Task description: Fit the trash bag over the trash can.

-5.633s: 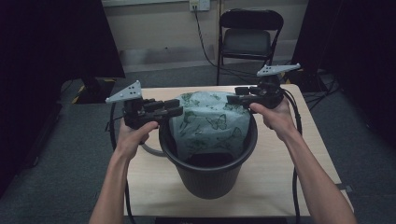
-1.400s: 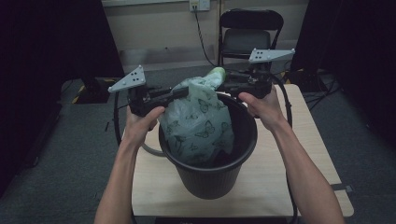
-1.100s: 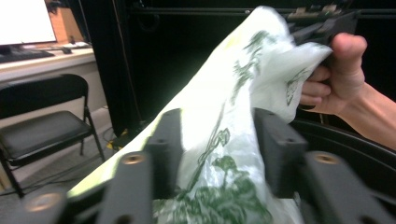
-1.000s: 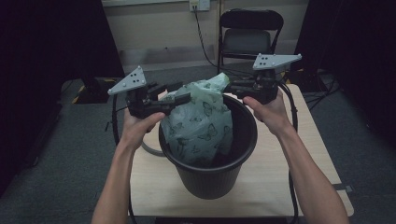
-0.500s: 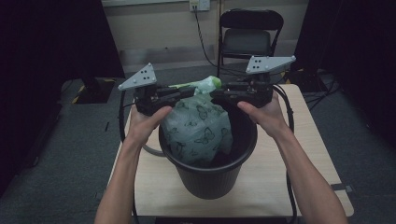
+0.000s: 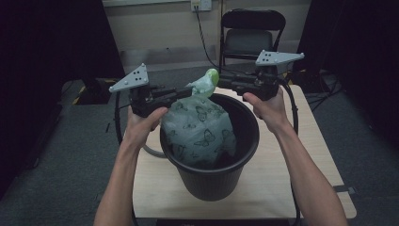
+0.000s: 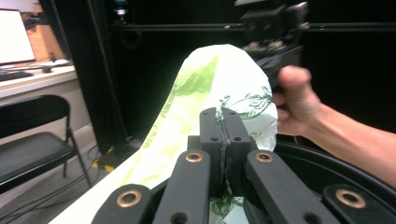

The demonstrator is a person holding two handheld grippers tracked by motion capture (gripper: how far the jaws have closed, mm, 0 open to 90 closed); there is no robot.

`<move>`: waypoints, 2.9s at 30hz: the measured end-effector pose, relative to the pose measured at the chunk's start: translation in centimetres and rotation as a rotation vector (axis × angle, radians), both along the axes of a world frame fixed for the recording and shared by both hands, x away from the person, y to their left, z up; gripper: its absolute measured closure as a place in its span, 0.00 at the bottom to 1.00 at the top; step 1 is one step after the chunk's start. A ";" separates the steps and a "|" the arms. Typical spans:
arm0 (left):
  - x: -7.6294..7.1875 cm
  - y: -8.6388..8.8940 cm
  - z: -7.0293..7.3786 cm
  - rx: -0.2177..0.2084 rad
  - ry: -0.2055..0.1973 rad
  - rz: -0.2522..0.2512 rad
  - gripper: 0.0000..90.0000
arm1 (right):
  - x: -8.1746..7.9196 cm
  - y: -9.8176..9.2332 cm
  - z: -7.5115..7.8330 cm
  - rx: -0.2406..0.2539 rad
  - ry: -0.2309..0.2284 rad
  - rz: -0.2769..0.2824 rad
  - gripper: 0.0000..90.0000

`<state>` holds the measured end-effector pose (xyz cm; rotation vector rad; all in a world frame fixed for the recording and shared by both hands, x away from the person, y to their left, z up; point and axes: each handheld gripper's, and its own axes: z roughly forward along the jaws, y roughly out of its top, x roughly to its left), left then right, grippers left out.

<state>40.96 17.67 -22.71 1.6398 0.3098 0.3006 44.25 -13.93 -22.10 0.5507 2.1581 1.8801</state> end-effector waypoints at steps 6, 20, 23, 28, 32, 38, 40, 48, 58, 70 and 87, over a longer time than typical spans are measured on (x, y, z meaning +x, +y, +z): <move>0.3 0.1 -0.6 0.005 0.015 0.014 0.99 | -1.4 1.1 0.6 0.009 -0.053 0.126 0.73; 0.7 -1.7 -0.9 0.074 0.034 0.010 0.93 | -1.9 2.9 1.0 -0.022 -0.077 0.191 0.90; 0.7 -1.5 -0.9 0.067 0.035 0.015 0.89 | -2.0 2.9 1.0 -0.025 -0.080 0.195 1.00; 0.1 0.0 -0.3 0.024 0.038 0.059 0.67 | -1.9 2.4 1.2 -0.015 -0.074 0.159 1.00; -0.5 1.0 0.2 -0.013 0.023 0.074 0.60 | -1.6 2.0 1.1 -0.014 -0.060 0.133 1.00; -1.3 -0.5 1.5 -0.033 0.001 0.006 0.52 | -1.4 2.7 1.0 -0.064 -0.052 0.094 1.00; -1.4 -0.9 1.6 -0.032 -0.001 0.005 0.51 | -1.4 3.0 1.0 -0.075 -0.056 0.092 1.00; -1.0 -0.9 1.2 -0.028 -0.018 0.028 0.99 | -1.7 3.2 0.9 -0.114 -0.068 0.100 0.97; -0.6 -0.2 0.8 -0.071 0.006 -0.012 1.00 | -2.0 3.8 0.7 -0.117 -0.115 0.089 0.74; -0.6 -0.1 0.9 -0.066 0.017 -0.053 1.00 | -1.8 3.7 0.8 -0.122 -0.144 0.048 0.64; -0.7 -0.8 0.8 -0.056 0.010 -0.074 1.00 | -1.2 3.6 0.6 -0.106 -0.134 0.142 1.00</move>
